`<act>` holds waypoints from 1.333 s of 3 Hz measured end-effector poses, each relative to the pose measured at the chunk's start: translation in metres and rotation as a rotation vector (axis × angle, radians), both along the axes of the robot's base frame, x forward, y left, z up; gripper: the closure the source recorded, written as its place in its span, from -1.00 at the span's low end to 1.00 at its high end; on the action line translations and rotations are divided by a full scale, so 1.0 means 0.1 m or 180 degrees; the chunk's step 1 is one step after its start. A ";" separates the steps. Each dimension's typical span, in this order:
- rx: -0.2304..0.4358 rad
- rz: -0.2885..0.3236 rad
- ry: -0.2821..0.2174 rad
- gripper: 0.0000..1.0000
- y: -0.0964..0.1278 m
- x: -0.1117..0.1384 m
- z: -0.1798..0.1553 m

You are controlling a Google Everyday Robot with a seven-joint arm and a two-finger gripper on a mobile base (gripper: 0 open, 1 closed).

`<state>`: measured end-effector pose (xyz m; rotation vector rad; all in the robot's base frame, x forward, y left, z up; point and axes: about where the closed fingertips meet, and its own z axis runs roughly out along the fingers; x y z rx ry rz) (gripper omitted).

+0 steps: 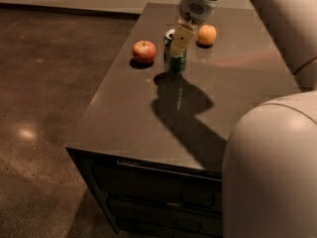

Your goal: Move green can near apple

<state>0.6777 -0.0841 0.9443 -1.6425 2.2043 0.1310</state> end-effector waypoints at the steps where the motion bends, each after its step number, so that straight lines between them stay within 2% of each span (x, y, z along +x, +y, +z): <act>1: 0.0037 0.0004 0.0059 0.65 0.15 0.13 -0.10; 4: 0.0154 0.0003 0.0056 -0.74 0.27 0.31 -0.19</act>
Offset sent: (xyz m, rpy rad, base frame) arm 0.0265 0.0239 -0.0157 0.0073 0.0570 -0.0023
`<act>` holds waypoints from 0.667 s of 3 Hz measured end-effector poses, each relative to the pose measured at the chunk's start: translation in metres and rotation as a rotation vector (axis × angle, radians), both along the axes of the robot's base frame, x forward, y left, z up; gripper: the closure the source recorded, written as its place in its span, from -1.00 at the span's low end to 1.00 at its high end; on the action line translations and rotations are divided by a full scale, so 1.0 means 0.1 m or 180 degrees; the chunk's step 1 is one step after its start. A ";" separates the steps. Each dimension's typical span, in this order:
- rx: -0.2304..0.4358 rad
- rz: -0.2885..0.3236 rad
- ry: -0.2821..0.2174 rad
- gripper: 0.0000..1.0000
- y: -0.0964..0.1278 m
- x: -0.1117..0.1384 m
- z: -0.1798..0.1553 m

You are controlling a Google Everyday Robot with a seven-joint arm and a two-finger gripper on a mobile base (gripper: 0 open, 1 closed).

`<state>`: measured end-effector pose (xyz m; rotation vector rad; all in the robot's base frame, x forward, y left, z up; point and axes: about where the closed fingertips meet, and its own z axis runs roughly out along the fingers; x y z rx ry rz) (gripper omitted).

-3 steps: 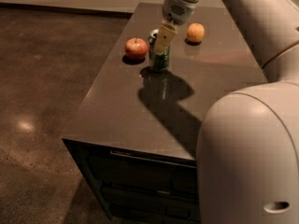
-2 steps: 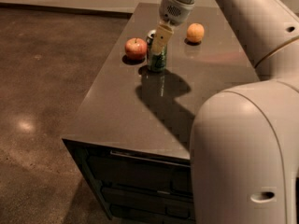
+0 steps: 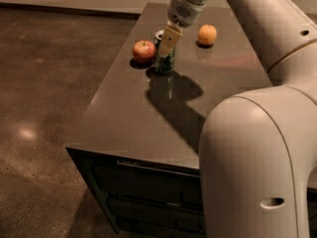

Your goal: Move green can near apple

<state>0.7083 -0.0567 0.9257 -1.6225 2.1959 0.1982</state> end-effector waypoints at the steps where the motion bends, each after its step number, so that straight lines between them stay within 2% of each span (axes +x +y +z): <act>1: 0.0013 -0.0001 -0.0017 -1.00 0.03 0.03 -0.02; 2: 0.0013 -0.0001 -0.0017 -1.00 0.03 0.03 -0.02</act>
Offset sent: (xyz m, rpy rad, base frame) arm 0.0031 0.0025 -0.0020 0.0038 -0.0050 -0.0003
